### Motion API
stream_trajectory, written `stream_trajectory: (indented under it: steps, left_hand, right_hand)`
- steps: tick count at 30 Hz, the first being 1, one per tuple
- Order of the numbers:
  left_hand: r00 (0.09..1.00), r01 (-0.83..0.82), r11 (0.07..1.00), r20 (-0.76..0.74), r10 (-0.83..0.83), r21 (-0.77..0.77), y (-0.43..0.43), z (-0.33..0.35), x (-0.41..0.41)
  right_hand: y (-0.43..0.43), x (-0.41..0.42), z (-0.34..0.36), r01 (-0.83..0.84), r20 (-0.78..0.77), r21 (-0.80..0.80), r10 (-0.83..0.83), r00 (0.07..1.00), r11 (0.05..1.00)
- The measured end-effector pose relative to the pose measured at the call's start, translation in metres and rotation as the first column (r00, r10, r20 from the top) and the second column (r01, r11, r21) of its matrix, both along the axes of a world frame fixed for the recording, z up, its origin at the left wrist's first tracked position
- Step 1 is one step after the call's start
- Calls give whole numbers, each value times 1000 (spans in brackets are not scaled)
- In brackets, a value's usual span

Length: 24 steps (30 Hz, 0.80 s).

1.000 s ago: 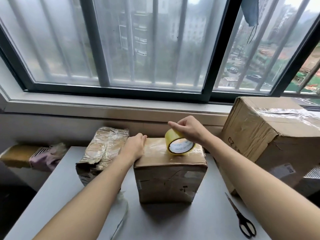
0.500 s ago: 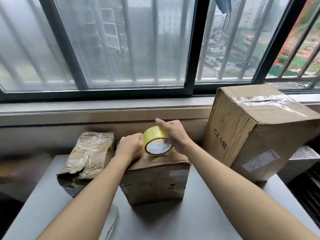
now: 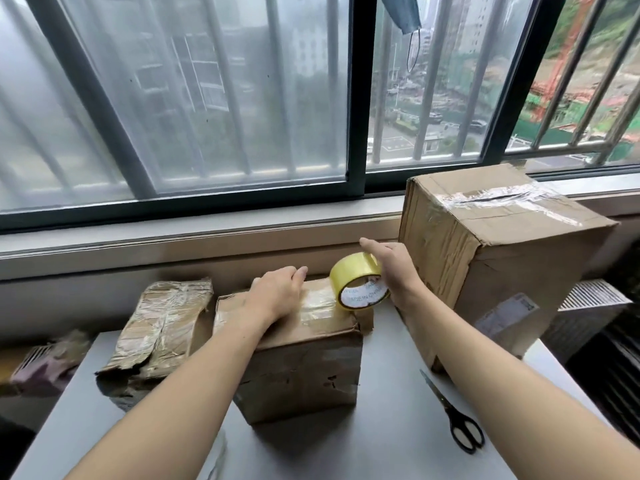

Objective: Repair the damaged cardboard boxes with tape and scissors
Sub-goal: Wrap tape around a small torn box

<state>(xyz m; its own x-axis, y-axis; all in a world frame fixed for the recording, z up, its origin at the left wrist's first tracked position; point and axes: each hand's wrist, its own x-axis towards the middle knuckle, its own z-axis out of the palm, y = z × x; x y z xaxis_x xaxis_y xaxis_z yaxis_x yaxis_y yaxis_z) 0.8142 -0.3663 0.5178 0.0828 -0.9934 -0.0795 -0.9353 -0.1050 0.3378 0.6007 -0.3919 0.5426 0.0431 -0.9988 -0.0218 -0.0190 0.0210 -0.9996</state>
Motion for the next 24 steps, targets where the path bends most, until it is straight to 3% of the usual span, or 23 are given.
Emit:
stream_trajectory:
  steps: [4, 7, 10, 13, 16, 21, 24]
  left_hand:
    - [992, 53, 999, -115, -53, -2, -16, -8, -39]
    - [998, 54, 998, 21, -54, -8, -16, -17, -39]
    - [998, 51, 996, 27, -49, -68, -13, -19, -33]
    - [996, 70, 992, 56, -65, -104, -15, -18, -35]
    - [993, 88, 989, 87, -79, -115, -13, -17, -37]
    - [985, 171, 975, 54, -165, -142, -6, -11, -40]
    - [958, 270, 963, 106, -267, -14, 2, -2, -48]
  right_hand:
    - [11, -2, -32, -57, 378, 313, -69, 923, 948]
    - [15, 4, -39, -125, 505, 371, -87, 859, 920]
    - [11, -1, -14, -81, 384, 304, -44, 922, 949]
    - [0, -33, 4, 24, 61, 94, -30, 998, 995]
    - [-3, -50, -20, 12, -236, 2, -11, 972, 1000]
    - [14, -34, -83, 112, -158, 195, -82, 984, 974]
    - [18, -35, -97, 150, -139, 247, -119, 983, 957]
